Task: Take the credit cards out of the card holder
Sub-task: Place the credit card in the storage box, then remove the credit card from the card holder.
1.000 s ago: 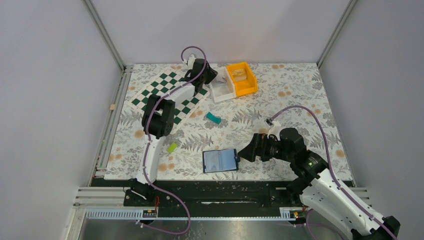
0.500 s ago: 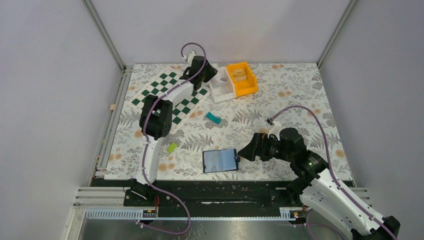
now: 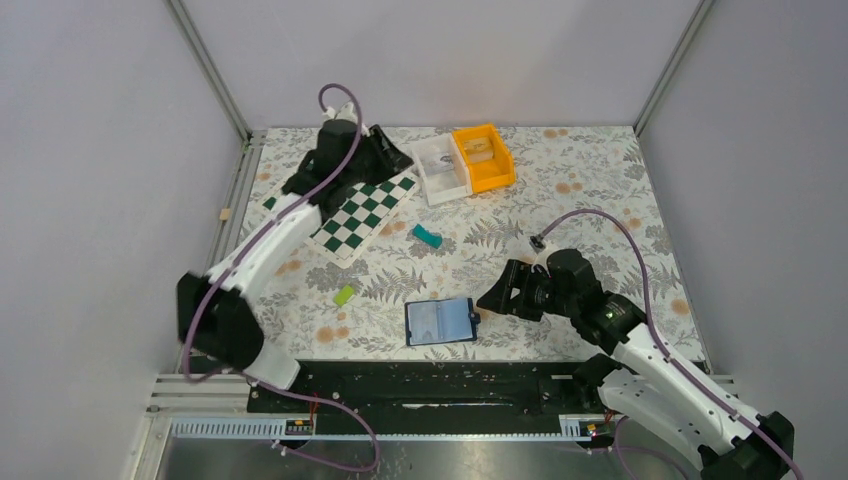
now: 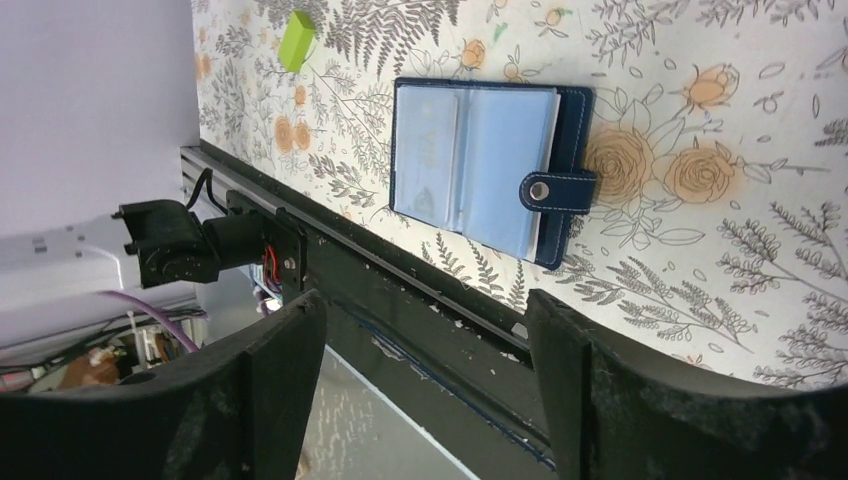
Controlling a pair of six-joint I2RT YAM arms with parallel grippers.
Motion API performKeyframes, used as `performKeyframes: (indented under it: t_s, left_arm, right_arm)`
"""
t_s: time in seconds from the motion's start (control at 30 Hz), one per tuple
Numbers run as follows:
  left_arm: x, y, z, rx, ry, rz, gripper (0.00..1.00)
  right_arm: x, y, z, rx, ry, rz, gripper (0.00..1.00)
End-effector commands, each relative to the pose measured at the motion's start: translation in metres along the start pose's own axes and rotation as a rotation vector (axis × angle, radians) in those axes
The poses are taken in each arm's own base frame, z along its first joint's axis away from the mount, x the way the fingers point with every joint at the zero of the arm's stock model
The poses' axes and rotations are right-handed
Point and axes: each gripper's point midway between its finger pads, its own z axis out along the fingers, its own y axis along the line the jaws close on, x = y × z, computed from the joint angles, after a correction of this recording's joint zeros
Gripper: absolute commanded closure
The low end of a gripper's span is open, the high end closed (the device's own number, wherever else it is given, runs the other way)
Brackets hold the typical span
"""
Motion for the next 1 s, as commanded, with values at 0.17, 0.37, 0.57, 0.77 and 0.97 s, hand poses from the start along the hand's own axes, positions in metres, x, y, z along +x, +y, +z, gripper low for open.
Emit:
performKeyframes:
  t_s: [0.17,0.37,0.57,0.77,0.97]
  left_arm:
    - [0.097,0.067,-0.135,-0.081,0.195,0.150,0.32]
    - [0.141,0.107,-0.174,-0.106,0.228,0.176,0.01]
    - [0.095,0.138,-0.214,-0.317,-0.029,0.272,0.01]
    - [0.055,0.140,-0.255,-0.366,-0.287,0.324,0.01]
    - [0.064,0.137,-0.249,-0.327,-0.258,0.318,0.02]
  right_arm:
    - [-0.003,0.001,0.016,0.095,-0.056,0.101,0.23]
    - [0.022,0.018,0.051,0.181,-0.005,-0.017,0.18]
    - [0.037,0.041,0.094,0.302,0.051,-0.202,0.12]
    - [0.043,0.042,0.128,0.406,0.074,-0.273,0.12]
    - [0.055,0.032,0.147,0.488,0.121,-0.303,0.11]
